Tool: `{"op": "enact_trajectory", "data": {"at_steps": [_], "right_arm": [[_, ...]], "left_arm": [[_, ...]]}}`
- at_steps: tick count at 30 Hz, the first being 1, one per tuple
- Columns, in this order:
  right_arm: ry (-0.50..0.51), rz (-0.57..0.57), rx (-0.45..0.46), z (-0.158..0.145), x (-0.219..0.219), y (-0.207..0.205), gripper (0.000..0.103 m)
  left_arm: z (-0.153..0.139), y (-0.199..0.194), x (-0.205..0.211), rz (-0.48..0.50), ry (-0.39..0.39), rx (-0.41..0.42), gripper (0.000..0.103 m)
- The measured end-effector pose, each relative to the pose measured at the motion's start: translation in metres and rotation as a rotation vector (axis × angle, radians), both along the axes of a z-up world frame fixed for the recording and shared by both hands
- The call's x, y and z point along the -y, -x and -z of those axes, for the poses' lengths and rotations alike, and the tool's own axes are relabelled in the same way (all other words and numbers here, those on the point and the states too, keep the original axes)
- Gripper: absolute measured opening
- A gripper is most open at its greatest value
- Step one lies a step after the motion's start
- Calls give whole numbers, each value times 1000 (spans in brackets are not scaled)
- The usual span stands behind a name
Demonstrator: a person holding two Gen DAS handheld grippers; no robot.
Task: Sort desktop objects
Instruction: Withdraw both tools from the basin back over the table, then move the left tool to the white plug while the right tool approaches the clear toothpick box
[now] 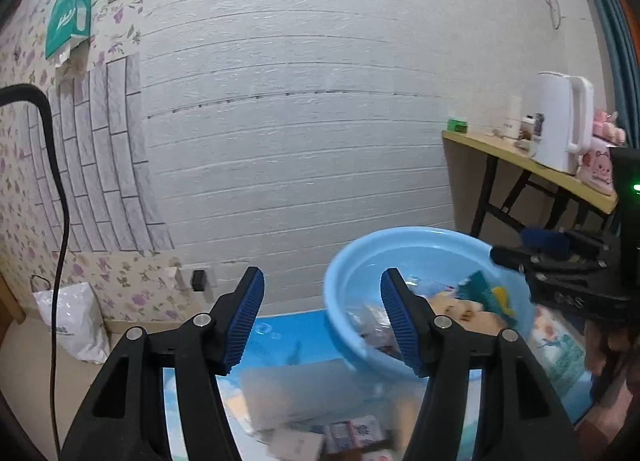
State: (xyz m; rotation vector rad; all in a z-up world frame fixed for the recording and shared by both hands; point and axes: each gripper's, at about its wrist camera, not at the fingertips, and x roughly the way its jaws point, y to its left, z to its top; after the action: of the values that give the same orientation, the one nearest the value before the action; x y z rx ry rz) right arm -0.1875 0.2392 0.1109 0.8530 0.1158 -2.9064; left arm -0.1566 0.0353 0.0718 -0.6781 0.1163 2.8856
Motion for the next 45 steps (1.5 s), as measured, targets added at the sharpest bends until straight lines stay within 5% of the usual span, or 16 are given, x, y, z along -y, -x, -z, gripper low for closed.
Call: {"op": "enact_trajectory", "data": {"at_steps": [5,11,13,15,18,25,27,30,34,45], "right_arm": [[43,77,57,-10,-9,48,60],[-61,61,49,-32,17,69,60],[-36,47,55,-38,18,67,60],[26,31,45,-47,16,57,60],[93,-47,-2,-63,20,28,60],[168,-142,-65,-64,44,-45,60],[196,-148,-62,-56,49,-63,61],[248,-155,-44,-38,56,-87,77],[259,-138,-18,-17,59,-107,77],[316,-47,178,44,56,-115,77]], "left_arm": [[-3,36,8,-26,52,31,60],[-5,105,28,-88,42,168,60],[1,126,36,-142,91,222,60],[3,131,57,-230,32,253,60],[3,109,82,-264,-128,217,60],[3,42,91,-265,-62,92,61],[0,20,97,-253,-71,67,68],[-3,-8,103,-243,-64,25,73],[2,-36,100,-217,-3,-16,82],[54,-59,83,-83,-9,94,89]]}}
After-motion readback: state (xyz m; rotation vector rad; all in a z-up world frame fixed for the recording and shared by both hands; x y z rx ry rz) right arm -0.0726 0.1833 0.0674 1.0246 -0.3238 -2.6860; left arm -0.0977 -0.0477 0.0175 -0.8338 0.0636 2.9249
